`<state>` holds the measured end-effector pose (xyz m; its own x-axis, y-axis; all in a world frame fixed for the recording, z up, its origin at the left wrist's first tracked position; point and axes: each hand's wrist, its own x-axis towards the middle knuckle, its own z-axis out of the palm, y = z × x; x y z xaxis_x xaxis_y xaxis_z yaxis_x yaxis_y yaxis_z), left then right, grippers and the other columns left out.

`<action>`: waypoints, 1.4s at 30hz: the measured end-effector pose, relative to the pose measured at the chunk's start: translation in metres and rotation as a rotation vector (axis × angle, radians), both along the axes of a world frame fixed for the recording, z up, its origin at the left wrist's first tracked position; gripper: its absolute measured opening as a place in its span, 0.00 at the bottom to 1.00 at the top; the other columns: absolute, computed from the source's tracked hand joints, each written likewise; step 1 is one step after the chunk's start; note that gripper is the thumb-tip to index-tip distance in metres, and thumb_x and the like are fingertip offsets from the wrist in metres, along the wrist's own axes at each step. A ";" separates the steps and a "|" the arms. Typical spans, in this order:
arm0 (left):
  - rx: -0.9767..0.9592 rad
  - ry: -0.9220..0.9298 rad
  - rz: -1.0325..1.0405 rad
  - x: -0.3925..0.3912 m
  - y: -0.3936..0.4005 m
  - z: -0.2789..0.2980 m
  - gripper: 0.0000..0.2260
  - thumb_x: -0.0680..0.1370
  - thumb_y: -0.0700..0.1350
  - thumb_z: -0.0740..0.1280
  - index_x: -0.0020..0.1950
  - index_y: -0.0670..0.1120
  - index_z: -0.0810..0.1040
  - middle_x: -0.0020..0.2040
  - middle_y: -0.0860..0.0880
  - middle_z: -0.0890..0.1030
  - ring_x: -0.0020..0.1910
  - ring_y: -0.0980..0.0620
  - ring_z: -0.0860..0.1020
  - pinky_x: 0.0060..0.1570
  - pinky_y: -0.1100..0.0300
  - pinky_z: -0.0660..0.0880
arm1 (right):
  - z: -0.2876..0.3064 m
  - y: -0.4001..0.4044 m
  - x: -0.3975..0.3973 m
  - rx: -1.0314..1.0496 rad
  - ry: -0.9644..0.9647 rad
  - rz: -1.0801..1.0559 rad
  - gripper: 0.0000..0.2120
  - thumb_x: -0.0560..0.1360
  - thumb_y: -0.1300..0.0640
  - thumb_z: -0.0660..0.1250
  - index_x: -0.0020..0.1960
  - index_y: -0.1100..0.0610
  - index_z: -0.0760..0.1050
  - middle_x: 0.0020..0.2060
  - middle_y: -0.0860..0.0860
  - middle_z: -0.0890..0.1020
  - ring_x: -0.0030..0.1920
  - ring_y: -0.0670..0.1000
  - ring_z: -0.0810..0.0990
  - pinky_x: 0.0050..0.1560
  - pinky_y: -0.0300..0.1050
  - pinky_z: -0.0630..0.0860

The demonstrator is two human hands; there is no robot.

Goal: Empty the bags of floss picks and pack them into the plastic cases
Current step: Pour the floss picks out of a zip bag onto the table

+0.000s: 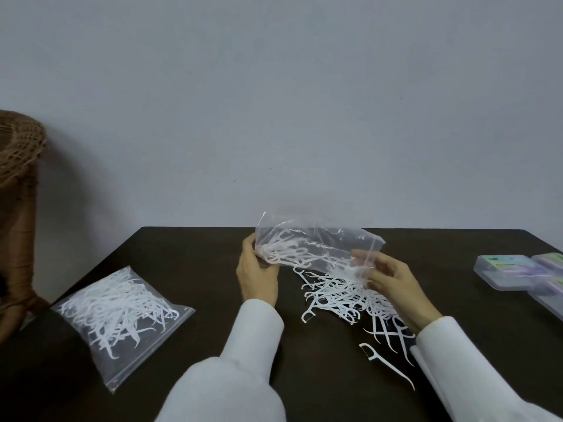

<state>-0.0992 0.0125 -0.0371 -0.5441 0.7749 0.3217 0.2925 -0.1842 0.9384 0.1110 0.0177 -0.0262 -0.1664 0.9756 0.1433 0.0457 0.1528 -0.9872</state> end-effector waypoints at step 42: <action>-0.092 -0.776 -0.758 0.016 -0.007 0.015 0.34 0.66 0.38 0.70 0.69 0.50 0.62 0.59 0.42 0.77 0.56 0.45 0.78 0.48 0.51 0.80 | 0.000 -0.002 -0.001 -0.013 -0.099 0.064 0.11 0.73 0.62 0.67 0.55 0.57 0.76 0.50 0.54 0.80 0.38 0.43 0.82 0.38 0.32 0.77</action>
<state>-0.0836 0.0058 -0.0225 0.0554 0.9983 0.0204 -0.5455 0.0132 0.8380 0.1101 0.0153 -0.0259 -0.2413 0.9642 0.1102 0.1341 0.1456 -0.9802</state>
